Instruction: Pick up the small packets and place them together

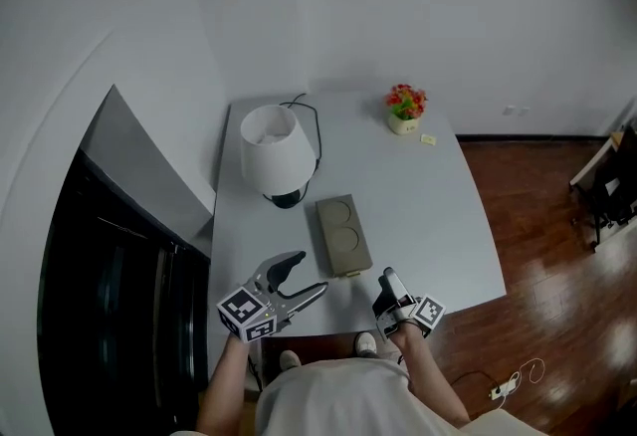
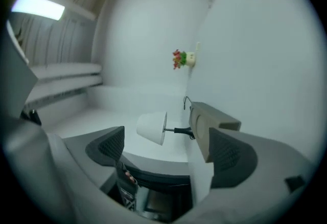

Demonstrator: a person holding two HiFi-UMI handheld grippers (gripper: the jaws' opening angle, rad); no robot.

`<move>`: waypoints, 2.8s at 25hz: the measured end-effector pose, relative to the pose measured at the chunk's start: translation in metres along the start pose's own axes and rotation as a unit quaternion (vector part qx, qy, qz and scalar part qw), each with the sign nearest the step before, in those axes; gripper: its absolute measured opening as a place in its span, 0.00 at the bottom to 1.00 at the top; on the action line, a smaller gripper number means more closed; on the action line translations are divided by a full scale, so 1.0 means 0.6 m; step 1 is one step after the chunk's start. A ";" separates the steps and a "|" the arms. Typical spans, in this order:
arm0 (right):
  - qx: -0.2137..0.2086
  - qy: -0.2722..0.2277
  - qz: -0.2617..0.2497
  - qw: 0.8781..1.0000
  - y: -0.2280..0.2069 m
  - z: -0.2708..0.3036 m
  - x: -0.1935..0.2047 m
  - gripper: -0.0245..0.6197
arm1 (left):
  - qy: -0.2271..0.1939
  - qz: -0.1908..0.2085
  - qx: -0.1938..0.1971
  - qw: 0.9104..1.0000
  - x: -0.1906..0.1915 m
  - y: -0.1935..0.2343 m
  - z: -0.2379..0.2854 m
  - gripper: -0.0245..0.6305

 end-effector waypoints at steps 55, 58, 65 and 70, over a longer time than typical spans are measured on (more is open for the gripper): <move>0.159 -0.011 0.108 0.981 -0.211 -0.145 0.101 0.27 | 0.009 -0.021 0.042 0.999 0.028 -0.059 -0.035 0.52; 0.167 -0.014 0.107 0.980 -0.213 -0.162 0.107 0.27 | 0.003 -0.023 0.048 0.999 0.028 -0.063 -0.031 0.52; 0.181 -0.002 0.105 0.978 -0.210 -0.200 0.114 0.27 | 0.003 -0.026 0.056 0.998 0.032 -0.070 -0.029 0.52; 0.195 0.010 0.107 0.975 -0.210 -0.220 0.115 0.27 | 0.000 -0.032 0.055 0.998 0.035 -0.072 -0.027 0.52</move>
Point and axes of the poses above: the fingertips, and each gripper's own axes: z forward along the fingers, y to its left, x out of its underside, the point moved 6 cm from there along -z, backward along the fingers, and after that the axes turned 15 degrees about z, right-handed, at the moved point
